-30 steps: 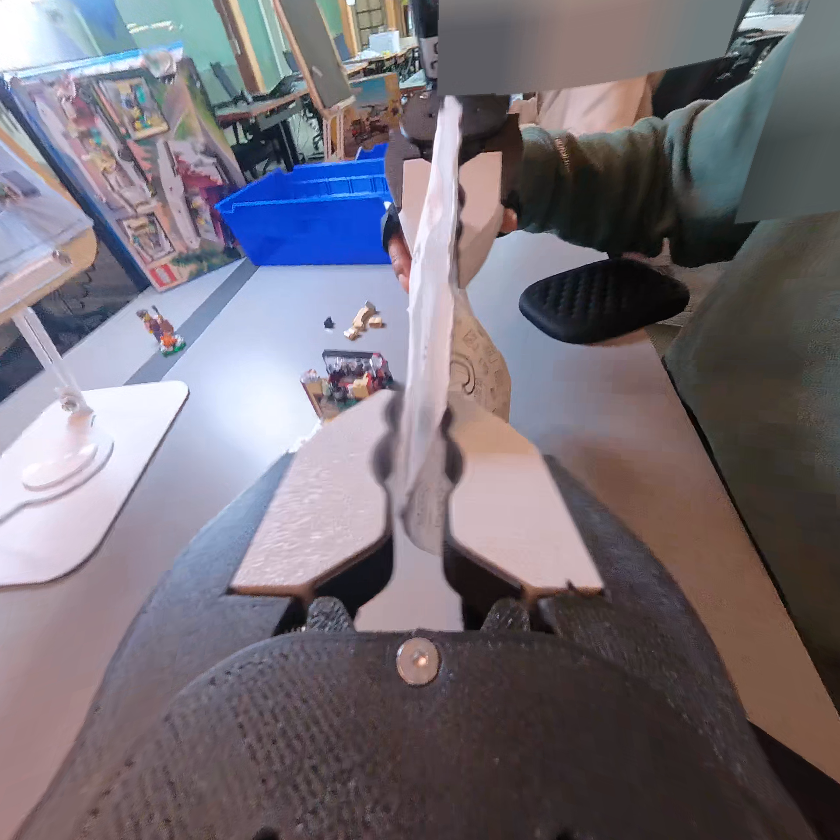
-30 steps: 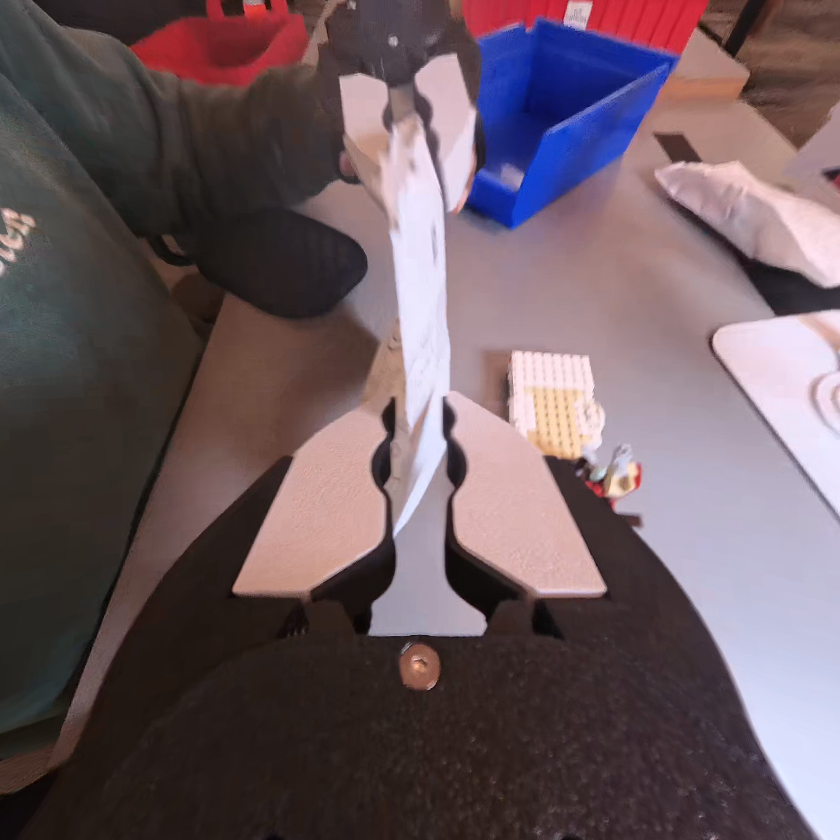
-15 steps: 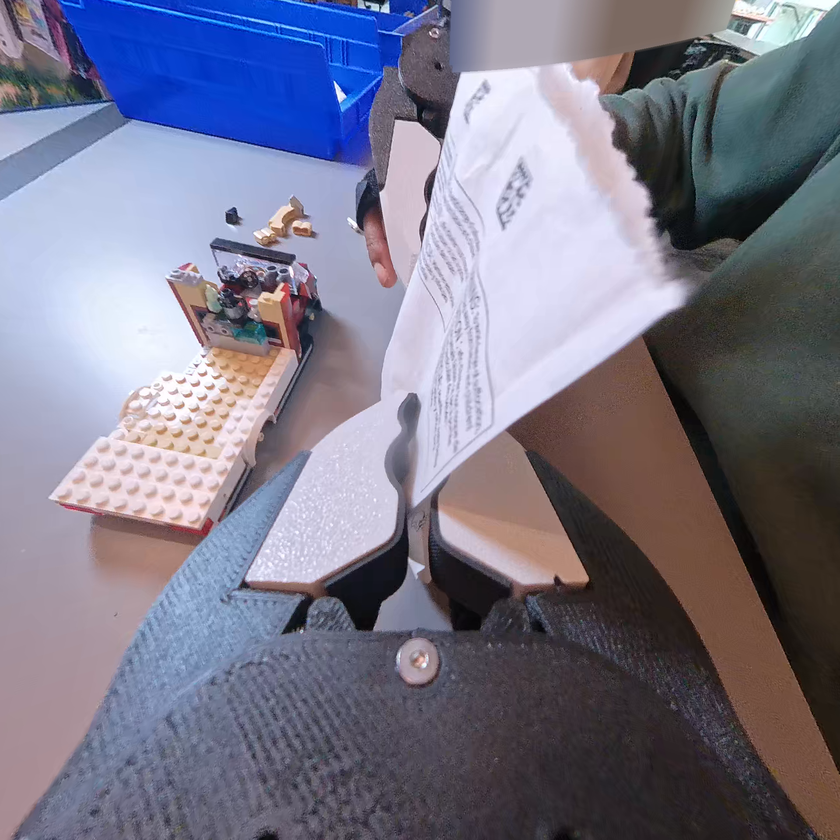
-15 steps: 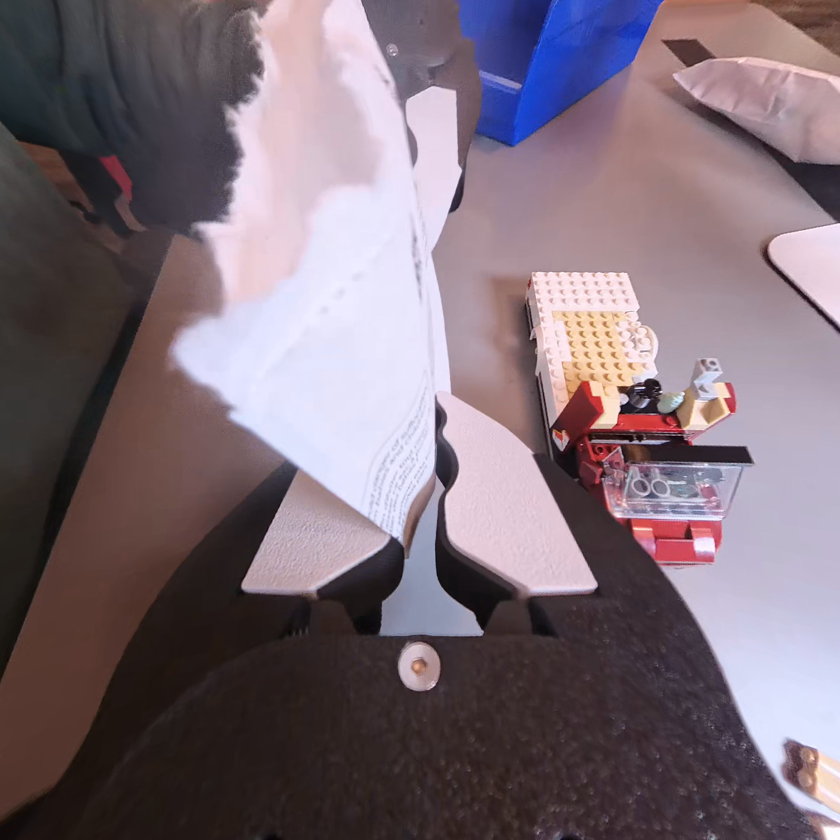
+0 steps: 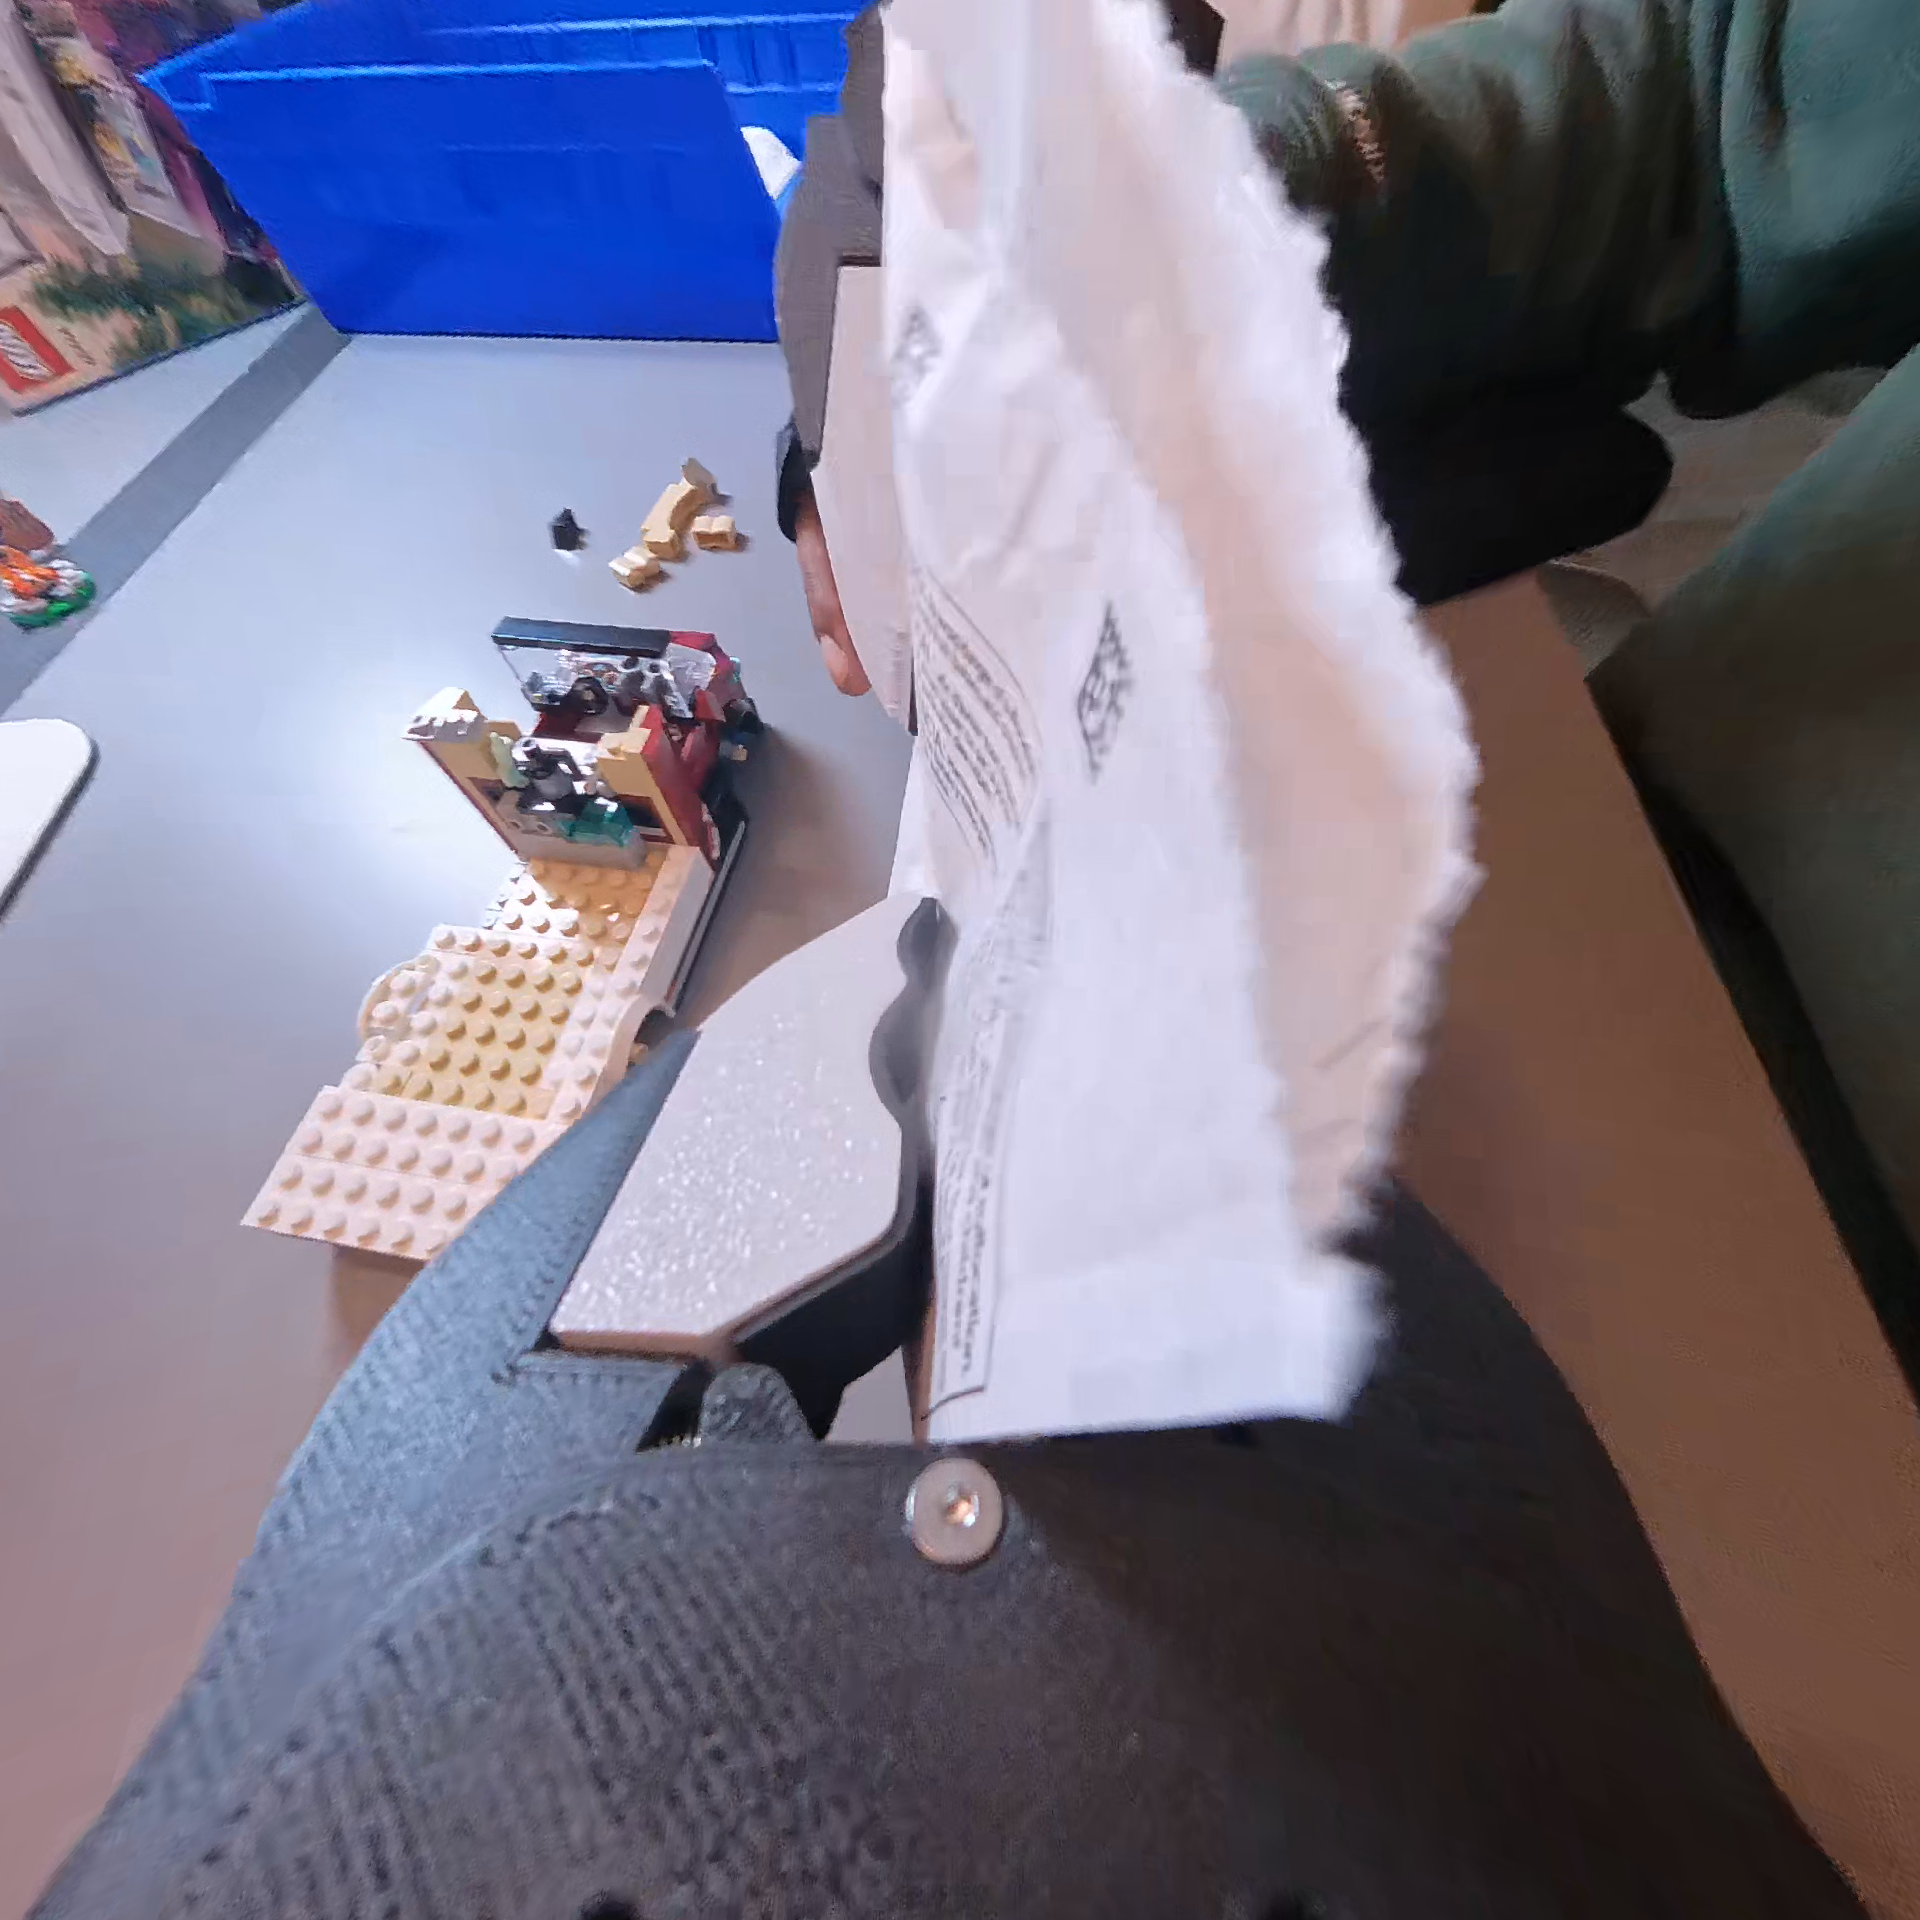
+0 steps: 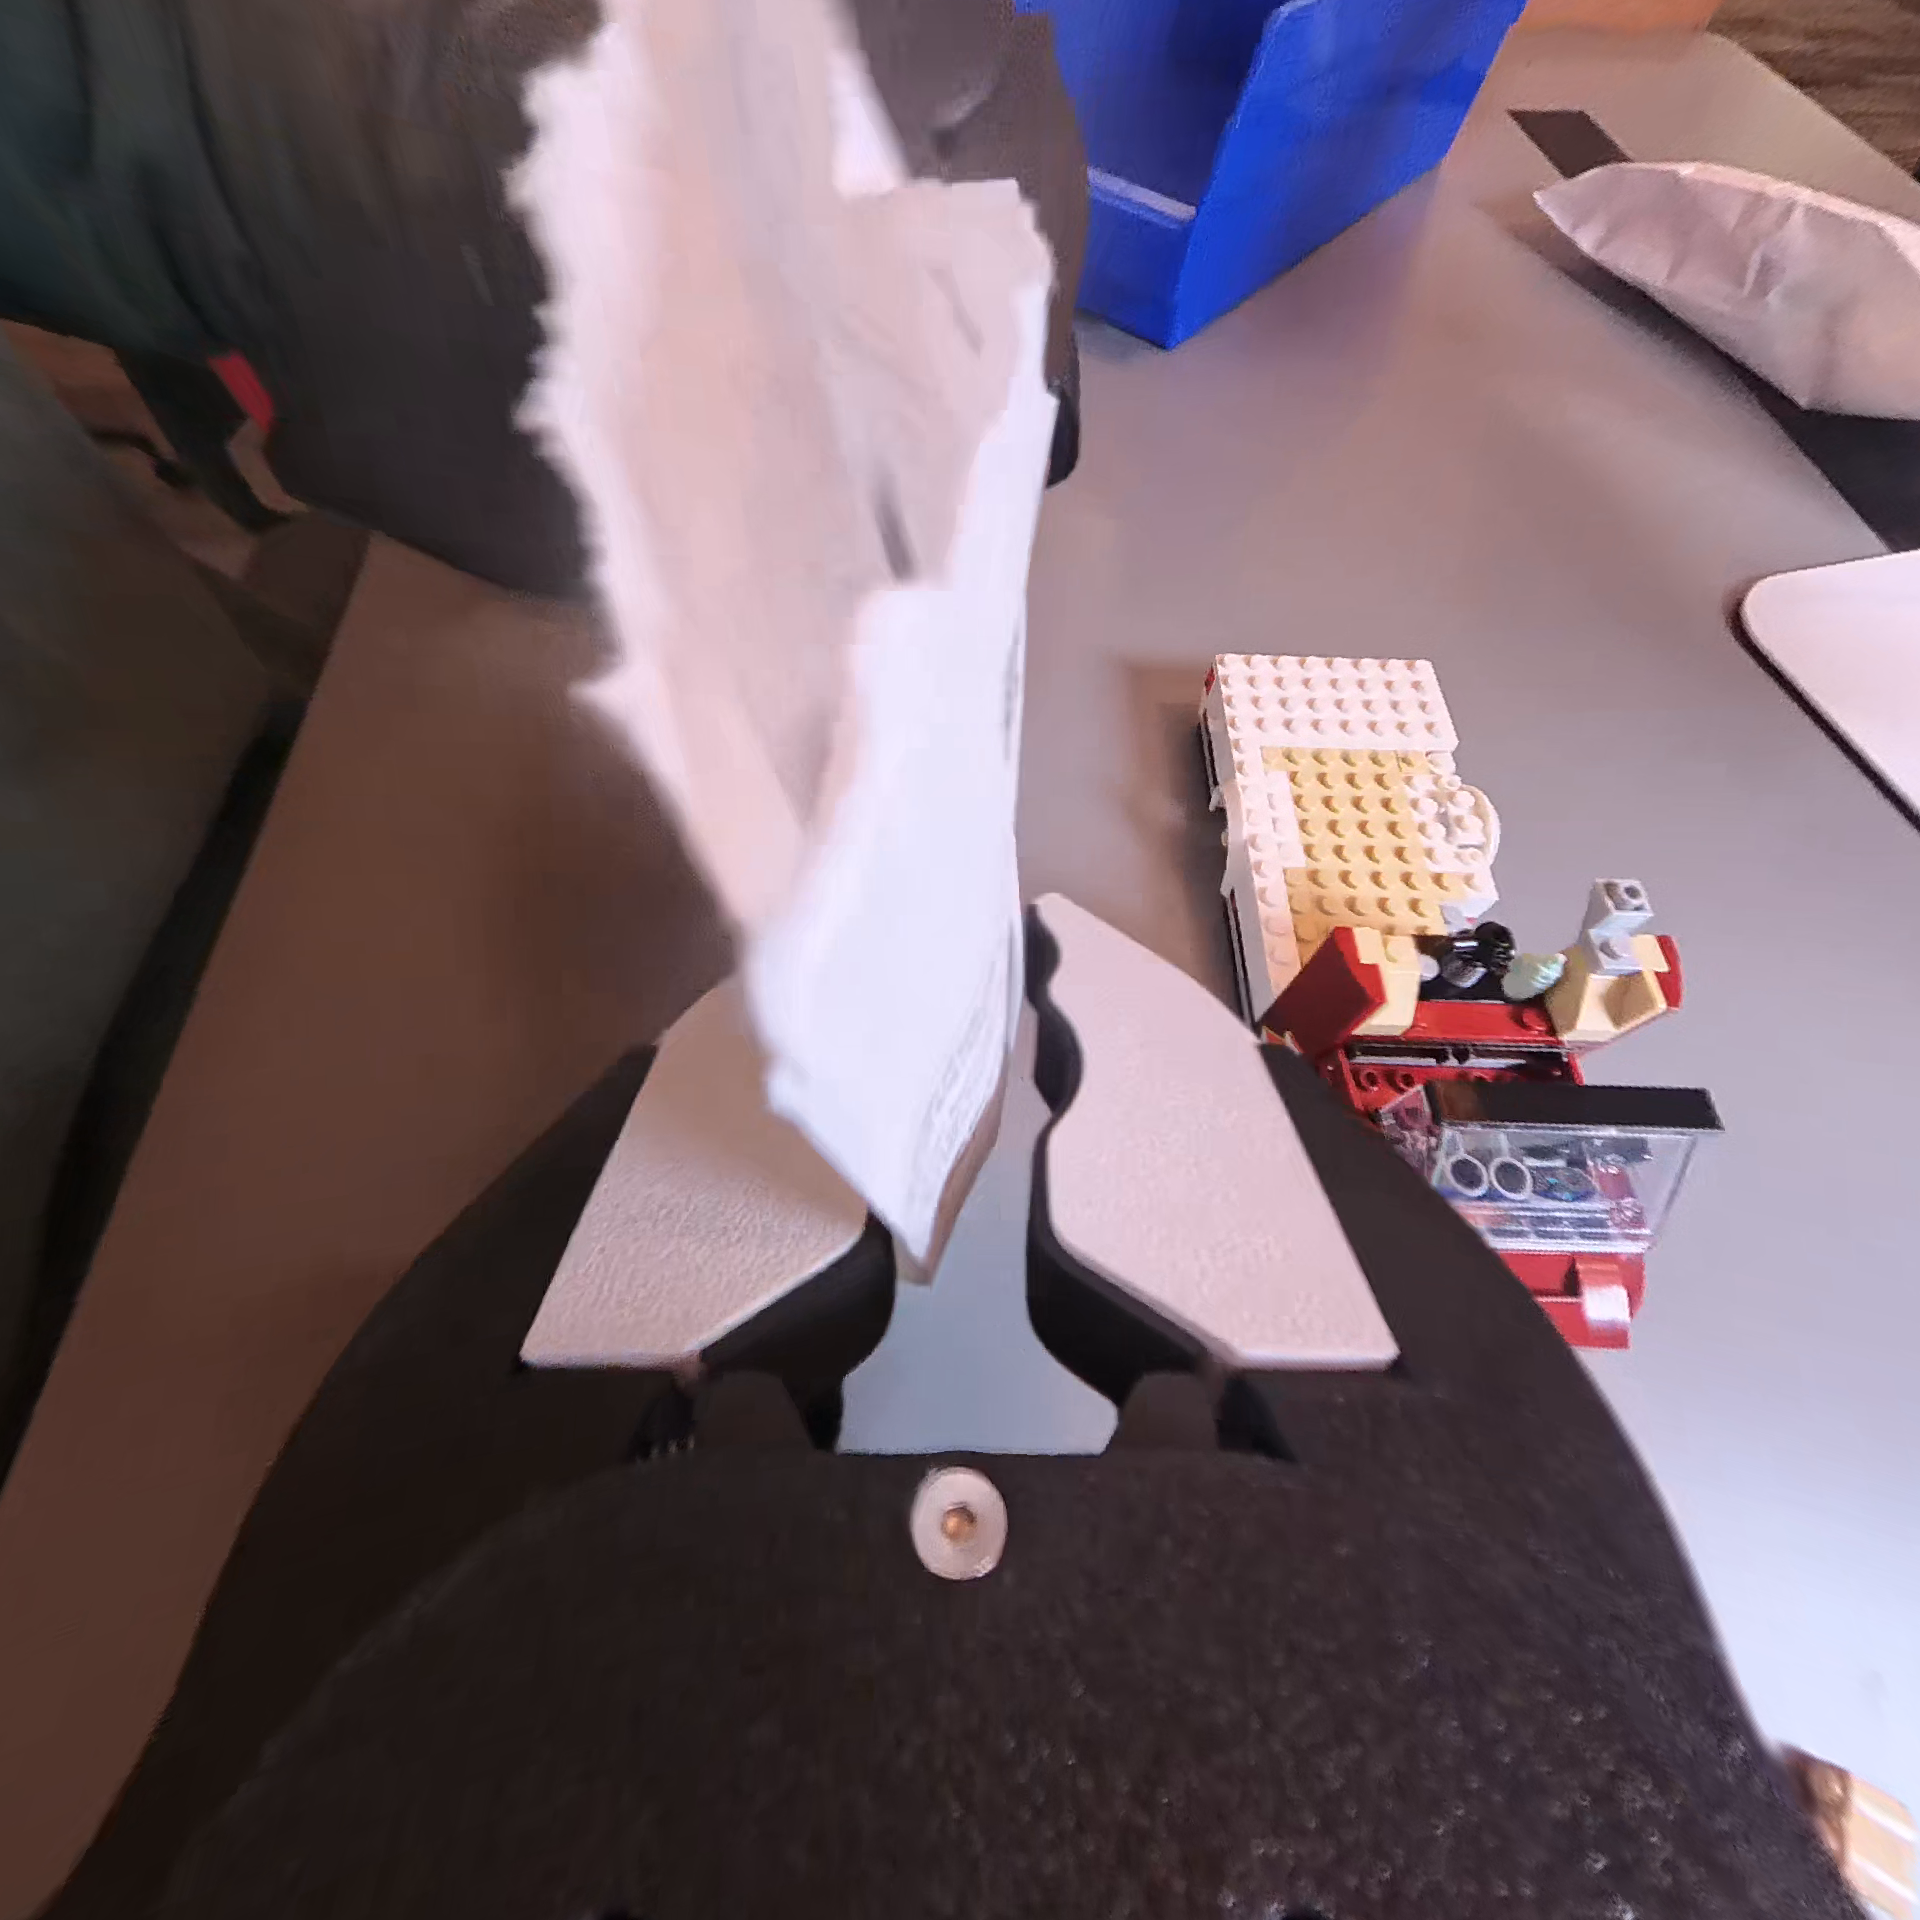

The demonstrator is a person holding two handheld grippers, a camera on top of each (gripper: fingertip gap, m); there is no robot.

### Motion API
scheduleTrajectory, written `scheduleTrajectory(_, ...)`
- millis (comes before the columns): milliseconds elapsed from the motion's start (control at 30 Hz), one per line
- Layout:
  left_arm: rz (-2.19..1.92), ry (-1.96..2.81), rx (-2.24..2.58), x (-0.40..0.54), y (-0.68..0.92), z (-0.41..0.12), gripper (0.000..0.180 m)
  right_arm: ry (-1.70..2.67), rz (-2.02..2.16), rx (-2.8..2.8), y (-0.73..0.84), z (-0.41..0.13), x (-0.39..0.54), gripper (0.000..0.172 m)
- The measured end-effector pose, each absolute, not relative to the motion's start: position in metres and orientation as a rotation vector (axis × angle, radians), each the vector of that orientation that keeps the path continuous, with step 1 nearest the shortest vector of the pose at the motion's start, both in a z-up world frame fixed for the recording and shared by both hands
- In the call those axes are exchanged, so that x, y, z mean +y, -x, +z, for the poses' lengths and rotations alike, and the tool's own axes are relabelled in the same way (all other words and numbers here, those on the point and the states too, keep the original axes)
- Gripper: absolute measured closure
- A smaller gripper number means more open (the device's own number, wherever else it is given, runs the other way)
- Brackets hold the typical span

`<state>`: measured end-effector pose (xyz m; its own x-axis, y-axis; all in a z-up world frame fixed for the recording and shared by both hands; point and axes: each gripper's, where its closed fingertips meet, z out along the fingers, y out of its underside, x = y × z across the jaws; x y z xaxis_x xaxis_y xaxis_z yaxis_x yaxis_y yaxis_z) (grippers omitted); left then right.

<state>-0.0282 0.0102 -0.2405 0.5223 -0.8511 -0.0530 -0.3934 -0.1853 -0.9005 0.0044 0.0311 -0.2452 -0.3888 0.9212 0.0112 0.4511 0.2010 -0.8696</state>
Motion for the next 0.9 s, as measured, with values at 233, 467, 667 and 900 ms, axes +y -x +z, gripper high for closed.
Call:
scheduleTrajectory(233, -0.634, 1.801, 1.004, 0.01, 0.025, -0.231, 0.179, 1.207, 1.211, -1.867, 0.004, -0.23, 0.024, 0.162)
scheduleTrajectory(467, -0.589, 1.842, 0.989, -0.001, 0.048, -0.255, 0.135, 1.296, 1.097, -1.929, -0.015, -0.246, 0.038, 0.132)
scheduleTrajectory(667, -0.562, 1.788, 1.002, 0.002, 0.045, -0.235, 0.147, 1.272, 1.119, -1.888, -0.011, -0.237, 0.043, 0.17)
scheduleTrajectory(900, -0.63, 1.798, 0.959, -0.007, 0.049, -0.235, 0.135, 1.31, 1.146, -1.903, -0.028, -0.235, 0.04, 0.135)
